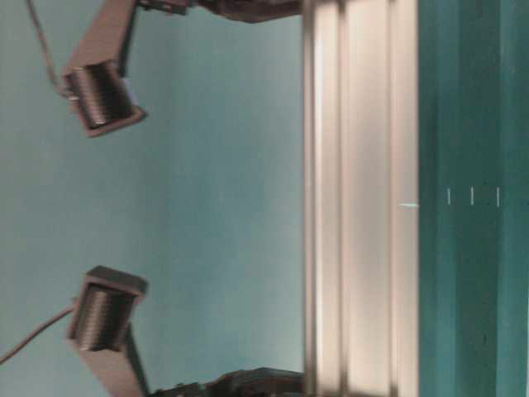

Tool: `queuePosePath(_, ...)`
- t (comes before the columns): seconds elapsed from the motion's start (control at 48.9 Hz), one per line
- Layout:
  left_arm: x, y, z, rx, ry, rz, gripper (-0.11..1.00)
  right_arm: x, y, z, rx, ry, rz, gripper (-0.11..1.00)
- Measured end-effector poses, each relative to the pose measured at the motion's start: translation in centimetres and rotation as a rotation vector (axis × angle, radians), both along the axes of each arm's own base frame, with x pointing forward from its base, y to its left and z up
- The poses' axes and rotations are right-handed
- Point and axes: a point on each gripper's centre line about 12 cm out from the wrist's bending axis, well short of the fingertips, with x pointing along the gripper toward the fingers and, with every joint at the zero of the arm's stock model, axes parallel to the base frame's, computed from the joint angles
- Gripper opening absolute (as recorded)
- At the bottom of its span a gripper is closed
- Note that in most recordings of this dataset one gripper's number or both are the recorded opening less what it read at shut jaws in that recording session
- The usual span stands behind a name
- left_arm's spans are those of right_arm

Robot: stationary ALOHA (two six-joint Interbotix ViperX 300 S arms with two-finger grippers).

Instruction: Lift the metal rail with both hands and move it towards you.

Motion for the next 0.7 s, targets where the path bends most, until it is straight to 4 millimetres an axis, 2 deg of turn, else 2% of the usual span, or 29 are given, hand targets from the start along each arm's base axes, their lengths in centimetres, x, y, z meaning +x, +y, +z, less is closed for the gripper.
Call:
queuePosePath(0.368, 0.0, -0.1, -3.7, -0.004, -0.008, -0.002, 0.28, 0.2, 0.0, -2.9, 0.002, 0.008, 0.0, 0.39)
queuePosePath(0.696, 0.4, -0.1, -5.2, -0.004, -0.012, -0.005, 0.28, 0.3, 0.0, -4.6, 0.008, 0.014, -0.004, 0.39)
